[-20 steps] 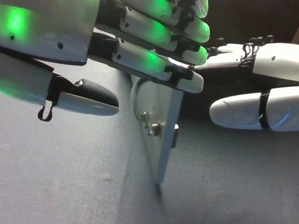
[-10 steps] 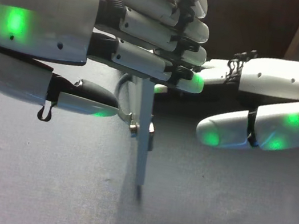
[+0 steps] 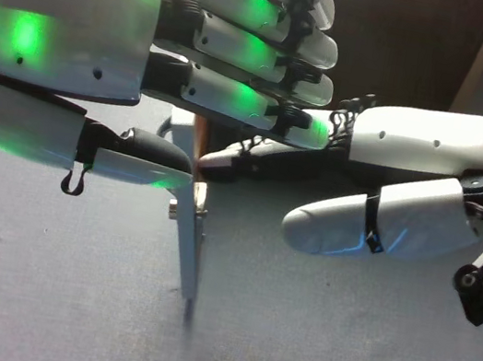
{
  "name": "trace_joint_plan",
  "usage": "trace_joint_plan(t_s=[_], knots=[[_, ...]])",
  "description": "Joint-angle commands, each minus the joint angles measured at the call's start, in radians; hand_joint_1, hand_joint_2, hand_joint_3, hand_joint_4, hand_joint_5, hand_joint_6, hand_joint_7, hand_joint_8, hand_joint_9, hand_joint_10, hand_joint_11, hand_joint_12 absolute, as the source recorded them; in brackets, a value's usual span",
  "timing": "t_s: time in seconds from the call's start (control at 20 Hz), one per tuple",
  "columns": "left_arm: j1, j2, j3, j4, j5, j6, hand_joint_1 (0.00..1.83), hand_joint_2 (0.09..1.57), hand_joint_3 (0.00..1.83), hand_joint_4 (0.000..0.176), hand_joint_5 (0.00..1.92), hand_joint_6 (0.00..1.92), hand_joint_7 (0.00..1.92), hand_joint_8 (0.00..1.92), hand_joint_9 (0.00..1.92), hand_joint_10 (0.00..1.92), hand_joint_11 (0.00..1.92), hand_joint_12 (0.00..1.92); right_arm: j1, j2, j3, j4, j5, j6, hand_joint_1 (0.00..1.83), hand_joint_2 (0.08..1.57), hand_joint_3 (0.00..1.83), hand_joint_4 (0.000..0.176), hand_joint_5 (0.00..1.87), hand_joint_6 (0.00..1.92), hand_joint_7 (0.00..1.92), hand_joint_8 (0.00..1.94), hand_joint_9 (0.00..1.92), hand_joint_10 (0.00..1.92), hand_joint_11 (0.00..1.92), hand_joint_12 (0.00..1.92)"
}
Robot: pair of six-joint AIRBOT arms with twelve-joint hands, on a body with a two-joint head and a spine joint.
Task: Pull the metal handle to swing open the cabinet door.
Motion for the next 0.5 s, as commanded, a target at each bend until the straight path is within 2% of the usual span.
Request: trace_joint_plan(t_s=[0.0, 0.15, 0.45], knots=[[-0.01, 0.006, 0.0, -0.095, -0.021, 0.006, 0.0, 1.57, 0.08, 0.0, 0.43, 0.0, 0.46, 0.0, 0.43, 0.0, 0.09, 0.8, 0.006, -0.004, 0.0, 0.073, 0.084, -0.007, 0.0, 1.57, 0.06, 0.0, 0.22, 0.0, 0.23, 0.0, 0.21, 0.0, 0.0, 0.63], [-0.01, 0.006, 0.0, -0.095, -0.021, 0.006, 0.0, 1.57, 0.08, 0.0, 0.42, 0.0, 0.46, 0.0, 0.43, 0.0, 0.09, 0.8, 0.004, -0.027, 0.007, 0.073, 0.081, -0.07, 0.0, 1.57, 0.07, 0.0, 0.24, 0.0, 0.24, 0.0, 0.21, 0.0, 0.0, 0.63], [-0.01, 0.006, 0.0, -0.095, -0.021, 0.006, 0.0, 1.57, 0.08, 0.0, 0.42, 0.0, 0.46, 0.0, 0.43, 0.0, 0.08, 0.79, 0.002, -0.079, 0.033, 0.092, 0.064, -0.109, 0.0, 1.57, 0.07, 0.0, 0.24, 0.0, 0.25, 0.0, 0.23, 0.0, 0.0, 0.65]])
